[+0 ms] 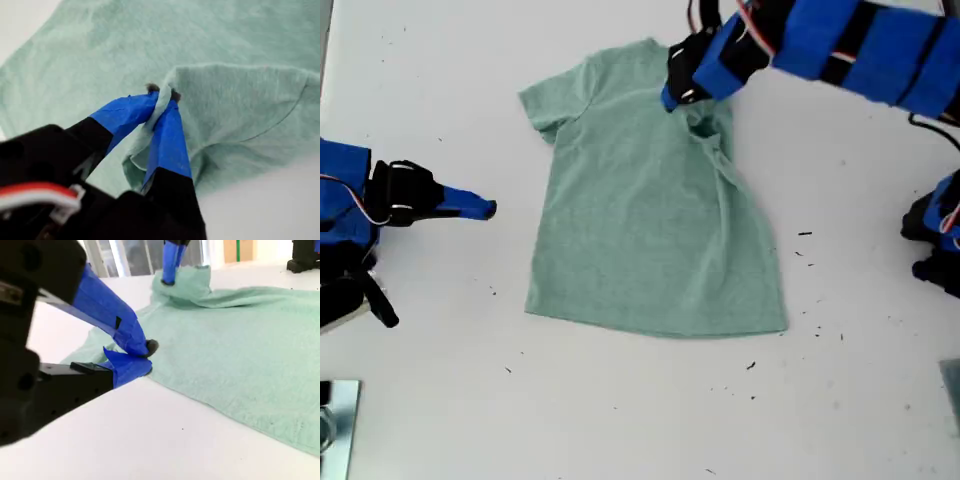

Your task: Fold t shirt

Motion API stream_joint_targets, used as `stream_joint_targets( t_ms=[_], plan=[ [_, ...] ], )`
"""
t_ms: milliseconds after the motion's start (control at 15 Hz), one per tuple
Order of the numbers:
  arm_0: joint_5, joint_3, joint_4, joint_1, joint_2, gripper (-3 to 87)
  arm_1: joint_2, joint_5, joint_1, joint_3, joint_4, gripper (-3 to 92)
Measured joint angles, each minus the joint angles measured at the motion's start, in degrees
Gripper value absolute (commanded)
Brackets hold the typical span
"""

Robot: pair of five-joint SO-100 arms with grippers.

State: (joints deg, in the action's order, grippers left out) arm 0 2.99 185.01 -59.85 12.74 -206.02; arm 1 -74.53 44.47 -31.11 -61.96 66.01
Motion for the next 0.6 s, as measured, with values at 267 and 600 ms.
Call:
stream_joint_targets(
  t_ms=[267, 600],
  plan=[
    [0.0, 0.0, 0.0, 0.0, 0.0, -0.1, 9.4, -2.5, 1.0, 2.0, -4.7, 21.7],
    [0.0, 0.0, 0.0, 0.0, 0.0, 2.6, -6.1, 0.4, 0.9, 2.5, 8.4, 21.7]
  ],
)
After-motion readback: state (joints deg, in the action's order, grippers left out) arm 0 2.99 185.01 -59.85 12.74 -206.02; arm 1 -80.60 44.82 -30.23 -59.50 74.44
